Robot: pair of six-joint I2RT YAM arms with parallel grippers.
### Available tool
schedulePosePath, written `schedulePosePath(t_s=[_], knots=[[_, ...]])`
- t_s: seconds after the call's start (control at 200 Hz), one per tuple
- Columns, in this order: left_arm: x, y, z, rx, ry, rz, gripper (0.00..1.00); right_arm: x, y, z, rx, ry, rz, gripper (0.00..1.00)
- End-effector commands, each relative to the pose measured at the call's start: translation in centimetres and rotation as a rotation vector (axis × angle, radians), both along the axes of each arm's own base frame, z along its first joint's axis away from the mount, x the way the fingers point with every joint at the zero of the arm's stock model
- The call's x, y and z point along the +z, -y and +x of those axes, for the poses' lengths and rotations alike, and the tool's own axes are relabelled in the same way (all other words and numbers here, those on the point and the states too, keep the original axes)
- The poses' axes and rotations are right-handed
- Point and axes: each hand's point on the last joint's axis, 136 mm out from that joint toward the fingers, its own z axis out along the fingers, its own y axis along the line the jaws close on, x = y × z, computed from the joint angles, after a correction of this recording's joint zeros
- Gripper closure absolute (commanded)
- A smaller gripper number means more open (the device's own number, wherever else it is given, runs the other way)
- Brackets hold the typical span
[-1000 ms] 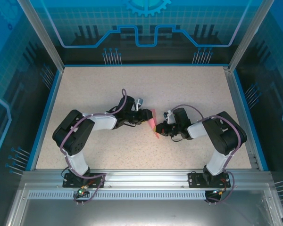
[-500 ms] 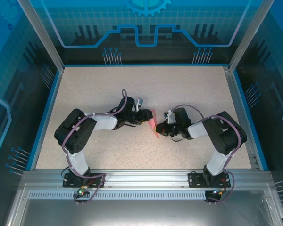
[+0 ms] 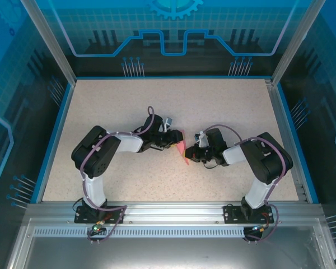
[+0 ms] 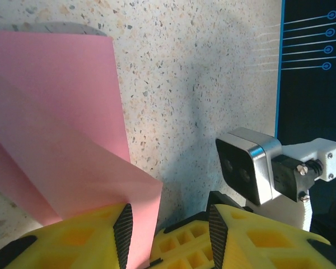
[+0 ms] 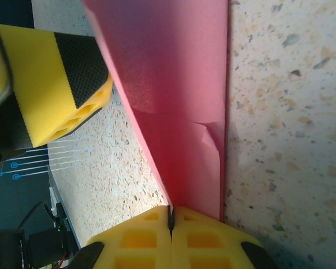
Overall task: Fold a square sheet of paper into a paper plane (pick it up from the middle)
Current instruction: Fold the wing for the fifth time at the center of the table.
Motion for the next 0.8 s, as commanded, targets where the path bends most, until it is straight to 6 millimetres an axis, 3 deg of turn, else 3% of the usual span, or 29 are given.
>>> schedulePosePath(t_s=[0.0, 0.155, 0.54, 0.795], knots=[[0.1, 0.8, 0.4, -0.018, 0.006, -0.013, 0.57, 0.0, 0.4, 0.1, -0.002, -0.02, 0.008, 0.96], [-0.7, 0.6, 0.6, -0.007, 0.003, 0.008, 0.57, 0.6, 0.6, 0.1, 0.01, 0.006, -0.022, 0.9], [-0.7, 0.7, 0.8, -0.017, 0.008, 0.019, 0.57, 1.2, 1.3, -0.4, 0.082, 0.114, -0.256, 0.55], [-0.7, 0.7, 0.8, -0.02, 0.003, 0.02, 0.57, 1.3, 1.0, -0.1, 0.123, 0.157, -0.339, 0.51]])
